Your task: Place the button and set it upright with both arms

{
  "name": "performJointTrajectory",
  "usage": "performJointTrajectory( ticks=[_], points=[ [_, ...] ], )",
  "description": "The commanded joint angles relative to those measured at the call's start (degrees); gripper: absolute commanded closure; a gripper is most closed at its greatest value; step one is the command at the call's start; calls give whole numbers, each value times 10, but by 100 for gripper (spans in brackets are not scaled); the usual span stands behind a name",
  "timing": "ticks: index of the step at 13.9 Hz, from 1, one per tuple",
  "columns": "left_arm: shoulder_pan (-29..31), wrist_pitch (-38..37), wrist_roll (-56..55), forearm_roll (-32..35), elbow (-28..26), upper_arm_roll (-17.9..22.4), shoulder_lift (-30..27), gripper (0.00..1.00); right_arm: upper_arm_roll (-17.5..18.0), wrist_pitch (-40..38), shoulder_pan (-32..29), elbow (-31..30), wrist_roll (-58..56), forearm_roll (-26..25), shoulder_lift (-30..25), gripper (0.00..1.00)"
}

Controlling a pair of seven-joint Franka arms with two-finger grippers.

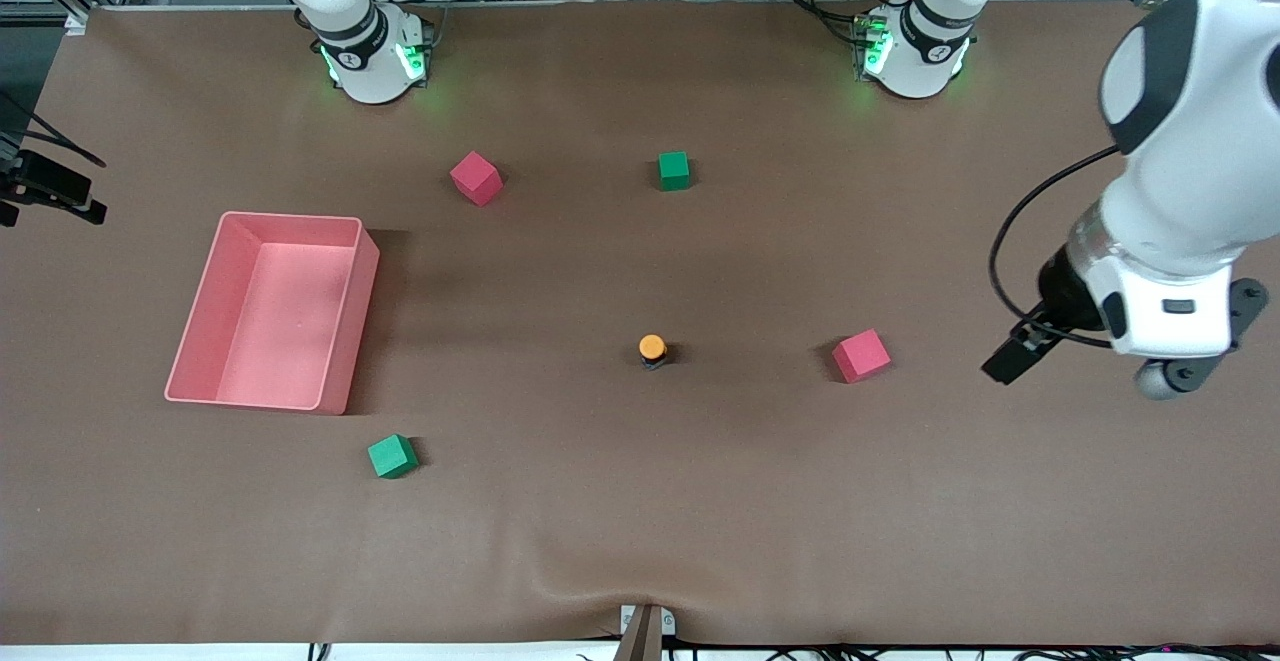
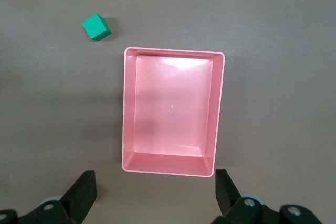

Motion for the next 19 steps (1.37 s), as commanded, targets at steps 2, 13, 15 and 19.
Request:
performJointTrajectory(
  ticks=[2,13,15,19],
  points=[
    [47,-31,100,-8,-17,-4,-50,0,8,-5,-10,5,3,-6,1,0],
    [136,-154,382,-8,-22,-3,-103,0,8,-11,-10,6,2,-9,1,0],
    [138,-158,404,-7,-21,-3,-101,0,8,-13,-10,7,3,-9,1,0],
    [134,-162,410,-4,-23,-10,-101,0,7,-13,-11,8,2,-10,0,0]
  ],
)
